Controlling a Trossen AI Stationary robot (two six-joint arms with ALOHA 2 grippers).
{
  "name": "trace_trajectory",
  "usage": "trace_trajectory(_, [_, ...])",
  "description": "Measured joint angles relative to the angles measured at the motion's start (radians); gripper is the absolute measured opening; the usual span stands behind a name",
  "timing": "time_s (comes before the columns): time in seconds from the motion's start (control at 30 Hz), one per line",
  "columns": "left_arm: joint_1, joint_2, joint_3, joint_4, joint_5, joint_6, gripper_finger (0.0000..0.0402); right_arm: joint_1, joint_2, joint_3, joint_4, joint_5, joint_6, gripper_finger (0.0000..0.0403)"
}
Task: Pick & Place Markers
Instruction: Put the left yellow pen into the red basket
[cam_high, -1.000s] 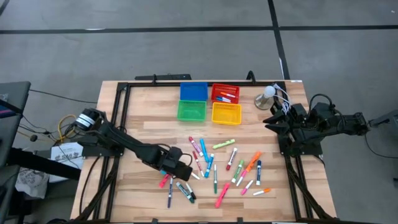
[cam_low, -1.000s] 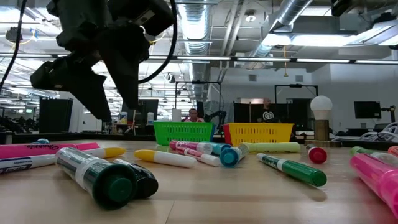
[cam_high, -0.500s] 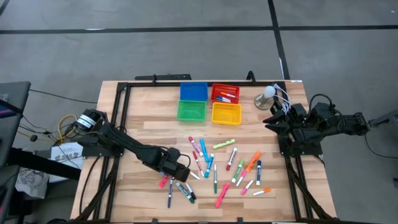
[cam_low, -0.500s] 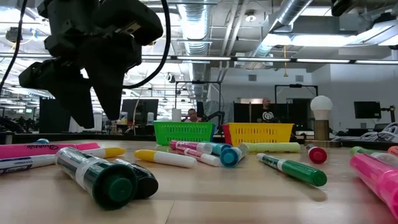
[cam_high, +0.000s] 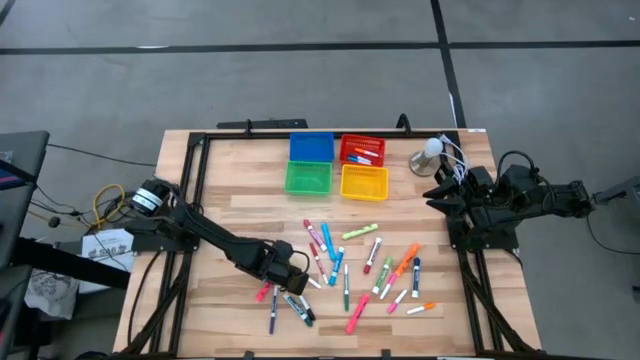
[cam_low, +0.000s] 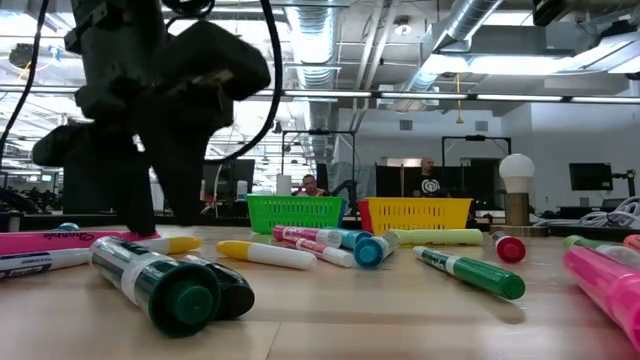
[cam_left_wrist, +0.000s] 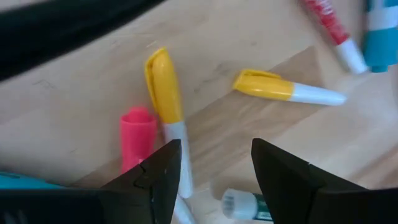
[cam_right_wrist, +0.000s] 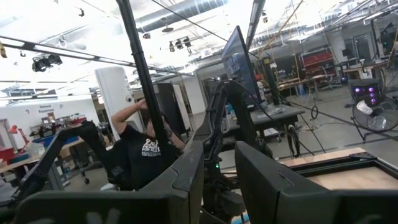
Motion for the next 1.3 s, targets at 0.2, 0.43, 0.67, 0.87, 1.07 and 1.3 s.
trace_trajectory(0.2, [0.000,0.010,0.000,-0.001,-0.020,-0.004,0.0195,0.000,0.000,0.000,0.000,0.000,0.000,0.0082])
trace_trajectory(0.43, [0.006,0.016,0.000,-0.004,-0.026,-0.005,0.0195,0.000,0.000,0.000,0.000,0.000,0.000,0.0082])
trace_trajectory(0.67, [0.010,0.042,0.003,-0.007,-0.032,0.003,0.0195,0.000,0.000,0.000,0.000,0.000,-0.001,0.0082])
trace_trajectory(0.87, [0.028,0.051,0.004,-0.008,-0.035,0.033,0.0195,0.000,0.000,0.000,0.000,0.000,-0.001,0.0082])
trace_trajectory(1.07, [0.036,0.052,0.003,-0.001,-0.038,0.053,0.0195,0.000,0.000,0.000,0.000,0.000,-0.001,0.0082])
trace_trajectory(1.3, [0.029,0.052,0.002,0.004,-0.042,0.068,0.0195,0.000,0.000,0.000,0.000,0.000,-0.001,0.0082])
